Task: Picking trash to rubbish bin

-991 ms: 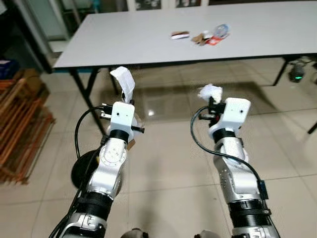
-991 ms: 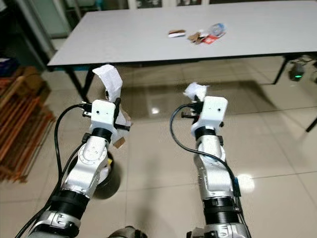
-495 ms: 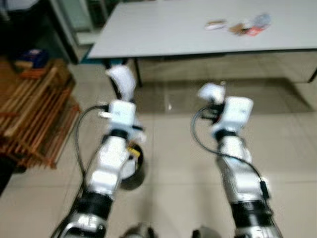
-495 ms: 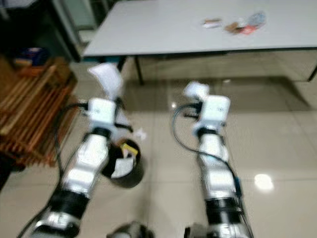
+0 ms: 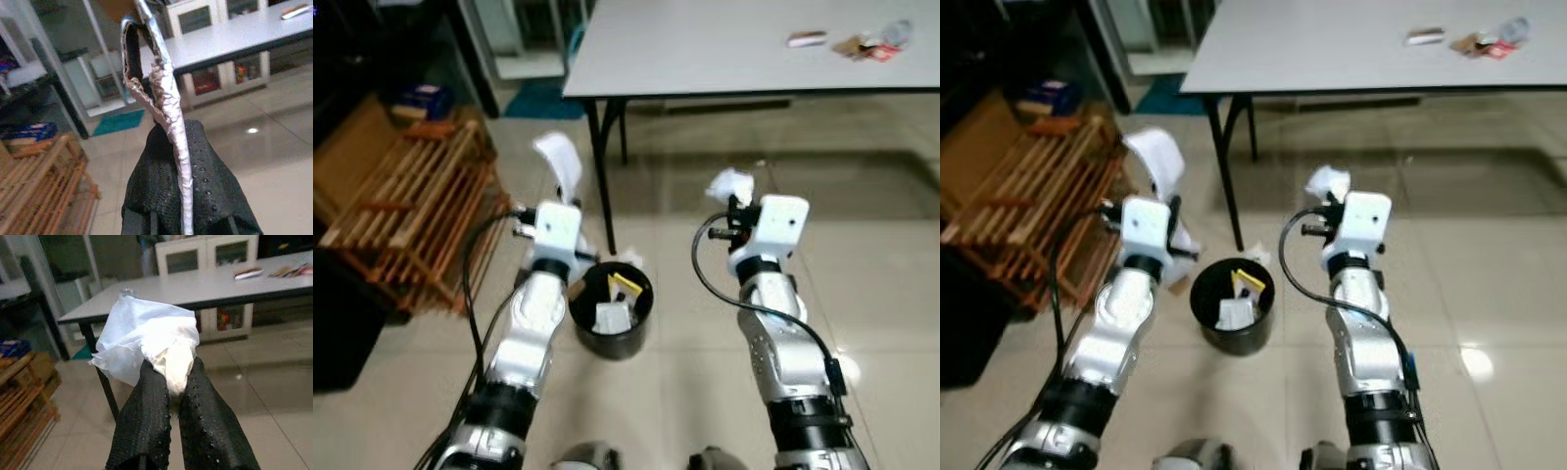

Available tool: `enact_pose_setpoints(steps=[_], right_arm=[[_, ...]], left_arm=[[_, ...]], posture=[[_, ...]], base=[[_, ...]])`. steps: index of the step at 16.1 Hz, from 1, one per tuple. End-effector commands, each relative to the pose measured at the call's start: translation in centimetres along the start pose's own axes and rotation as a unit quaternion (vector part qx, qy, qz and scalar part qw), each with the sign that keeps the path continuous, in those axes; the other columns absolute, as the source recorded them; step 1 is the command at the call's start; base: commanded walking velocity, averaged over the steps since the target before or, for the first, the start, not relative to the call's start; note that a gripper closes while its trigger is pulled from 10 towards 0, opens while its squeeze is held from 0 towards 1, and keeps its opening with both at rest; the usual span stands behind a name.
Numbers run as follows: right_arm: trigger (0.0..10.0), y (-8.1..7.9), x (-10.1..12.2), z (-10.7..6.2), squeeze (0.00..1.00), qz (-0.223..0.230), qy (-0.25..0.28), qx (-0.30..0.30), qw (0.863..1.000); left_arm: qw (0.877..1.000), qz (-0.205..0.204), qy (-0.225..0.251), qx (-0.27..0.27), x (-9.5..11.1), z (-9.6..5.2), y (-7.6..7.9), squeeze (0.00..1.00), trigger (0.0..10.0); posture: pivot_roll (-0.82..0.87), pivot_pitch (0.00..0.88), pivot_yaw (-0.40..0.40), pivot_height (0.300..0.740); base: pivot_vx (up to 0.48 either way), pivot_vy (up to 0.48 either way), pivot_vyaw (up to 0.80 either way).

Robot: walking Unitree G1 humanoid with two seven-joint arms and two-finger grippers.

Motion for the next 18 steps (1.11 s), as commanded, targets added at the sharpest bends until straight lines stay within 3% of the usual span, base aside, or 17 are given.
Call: enact_pose_setpoints(steps=[1, 7, 18], right_arm=[[10.0, -0.7, 0.2, 0.0, 0.00, 0.011, 0.003, 0.008, 1.000], [10.0, -0.9, 0.1, 0.1, 0.00, 0.012, -0.001, 0.010, 1.000], [10.0, -1.4, -0.4, 0.1, 0.00, 0.011, -0.016, 0.023, 1.000]], left_arm=[[1.000, 0.009, 0.004, 0.004, 0.2, 0.2, -0.7, 0.00, 10.0], [0.999, 0.017, -0.001, -0.028, 0.0, -0.1, 0.3, 0.00, 10.0], [0.999, 0.018, -0.012, -0.027, -0.3, 0.0, 0.0, 0.00, 10.0]], posture=[[-0.02, 0.090, 0.084, 0.720], [-0.02, 0.088, 0.085, 0.720], [-0.01, 0.081, 0.086, 0.720]], base=[[0.000, 0.000, 0.00], [0.000, 0.000, 0.00], [0.311, 0.000, -0.08]])
Point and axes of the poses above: a point about 5 cm out from each wrist's last joint towards the gripper, its own z axis pointing out of the wrist towards the gripper, its own x axis along the axis of the wrist's last joint, y = z × x, the point moved 2 cm from there along z, pointing out of the wrist towards the gripper, and after that the axes turned 5 degrees about z, right-handed, at the moved point
